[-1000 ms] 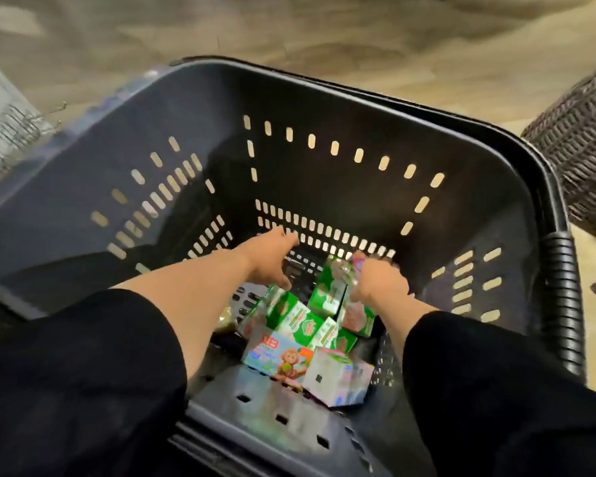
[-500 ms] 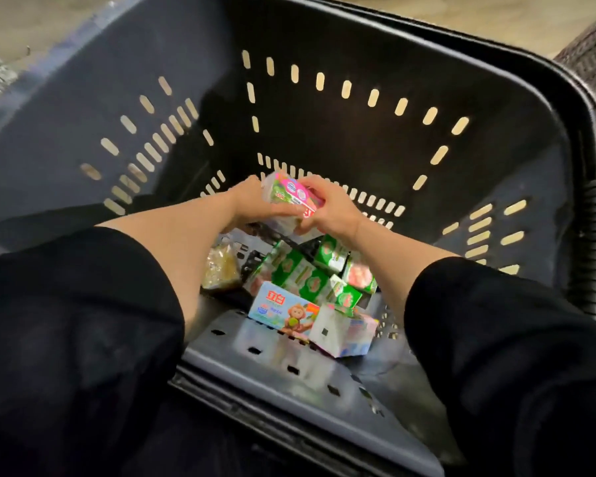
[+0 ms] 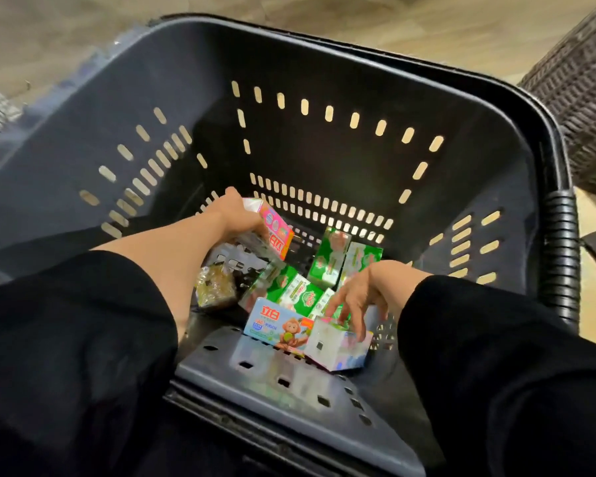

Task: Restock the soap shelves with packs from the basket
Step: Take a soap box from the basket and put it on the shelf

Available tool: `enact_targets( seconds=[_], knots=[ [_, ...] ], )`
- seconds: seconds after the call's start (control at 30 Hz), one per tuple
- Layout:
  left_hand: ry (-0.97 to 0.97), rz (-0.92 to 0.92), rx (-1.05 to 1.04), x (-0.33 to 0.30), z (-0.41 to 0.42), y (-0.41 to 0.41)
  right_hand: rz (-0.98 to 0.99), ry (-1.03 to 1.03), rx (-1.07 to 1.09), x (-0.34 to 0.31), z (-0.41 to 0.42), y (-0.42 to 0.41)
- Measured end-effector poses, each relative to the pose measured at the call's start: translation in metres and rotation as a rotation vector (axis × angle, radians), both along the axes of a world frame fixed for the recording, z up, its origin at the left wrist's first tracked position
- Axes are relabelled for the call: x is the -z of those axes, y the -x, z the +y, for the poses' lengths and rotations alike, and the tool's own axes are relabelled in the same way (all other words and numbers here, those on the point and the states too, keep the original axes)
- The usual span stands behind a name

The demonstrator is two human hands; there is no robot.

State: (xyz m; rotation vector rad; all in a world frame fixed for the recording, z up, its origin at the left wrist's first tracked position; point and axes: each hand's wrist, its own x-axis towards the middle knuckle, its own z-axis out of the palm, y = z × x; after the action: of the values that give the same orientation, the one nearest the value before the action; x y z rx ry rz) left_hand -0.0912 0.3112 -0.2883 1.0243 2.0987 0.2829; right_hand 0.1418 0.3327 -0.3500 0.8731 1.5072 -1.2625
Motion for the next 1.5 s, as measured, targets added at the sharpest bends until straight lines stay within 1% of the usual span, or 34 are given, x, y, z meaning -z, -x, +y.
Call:
enact_targets(
  seconds=[0.07, 0.13, 0.17, 0.23, 0.27, 0.37, 0.43, 0.47, 0.53, 0.6, 0.67, 0.77, 0.9, 1.03, 1.1, 1.17, 1.23, 1.3, 1.43, 1.5],
  knots=[
    [0.000, 0.045, -0.013, 0.002, 0.001, 0.004, -0.055, -0.078, -0.146, 0.024, -0.007, -0.008],
    [-0.006, 0.052, -0.036, 0.002, 0.002, 0.005, -0.007, -0.188, -0.140, 0.046, -0.007, -0.013],
    [-0.008, 0.048, -0.041, 0.002, 0.003, 0.005, 0.020, -0.192, -0.135, 0.050, -0.006, -0.013],
    [-0.016, 0.053, -0.045, 0.001, 0.005, 0.004, 0.075, -0.111, -0.077, 0.038, -0.008, -0.009],
    [-0.022, 0.057, -0.050, -0.001, 0.005, 0.003, 0.108, -0.063, -0.021, 0.026, -0.007, -0.006],
    [-0.051, 0.064, -0.081, -0.007, 0.007, 0.000, 0.183, -0.020, 0.210, -0.003, 0.012, -0.007],
    [-0.107, 0.056, -0.122, -0.020, 0.009, 0.000, 0.245, 0.037, 0.446, -0.024, 0.024, -0.006],
    [-0.151, 0.058, -0.131, -0.029, 0.010, 0.001, 0.296, 0.035, 0.548, -0.036, 0.028, -0.004],
    [-0.264, 0.061, -0.142, -0.055, 0.011, 0.008, 0.451, -0.073, 0.712, -0.058, 0.037, 0.005],
    [-0.387, 0.030, -0.195, -0.086, 0.008, 0.017, 0.613, -0.159, 0.851, -0.083, 0.041, 0.017],
    [-0.517, -0.008, -0.260, -0.121, -0.003, 0.026, 0.750, -0.187, 0.940, -0.111, 0.043, 0.029],
    [-0.722, -0.059, -0.341, -0.174, -0.032, 0.039, 0.915, -0.153, 1.000, -0.156, 0.038, 0.043],
    [-0.927, 0.006, -0.410, -0.235, -0.100, 0.050, 1.079, -0.085, 0.976, -0.210, 0.020, 0.065],
    [-1.061, 0.144, -0.475, -0.271, -0.187, 0.061, 1.228, -0.079, 0.835, -0.264, -0.025, 0.101],
    [-1.160, 0.204, -0.520, -0.281, -0.237, 0.063, 1.330, -0.036, 0.772, -0.286, -0.057, 0.126],
    [-1.253, 0.227, -0.584, -0.285, -0.289, 0.056, 1.393, -0.012, 0.675, -0.304, -0.097, 0.152],
    [-1.329, 0.255, -0.642, -0.283, -0.344, 0.047, 1.415, 0.010, 0.592, -0.318, -0.143, 0.178],
    [-1.355, 0.325, -0.705, -0.279, -0.401, 0.038, 1.419, 0.056, 0.545, -0.326, -0.191, 0.199],
    [-1.351, 0.552, -0.855, -0.266, -0.503, 0.012, 1.425, 0.166, 0.403, -0.333, -0.284, 0.227],
    [-1.359, 0.600, -0.948, -0.256, -0.546, 0.000, 1.423, 0.206, 0.319, -0.334, -0.324, 0.233]
  ],
)
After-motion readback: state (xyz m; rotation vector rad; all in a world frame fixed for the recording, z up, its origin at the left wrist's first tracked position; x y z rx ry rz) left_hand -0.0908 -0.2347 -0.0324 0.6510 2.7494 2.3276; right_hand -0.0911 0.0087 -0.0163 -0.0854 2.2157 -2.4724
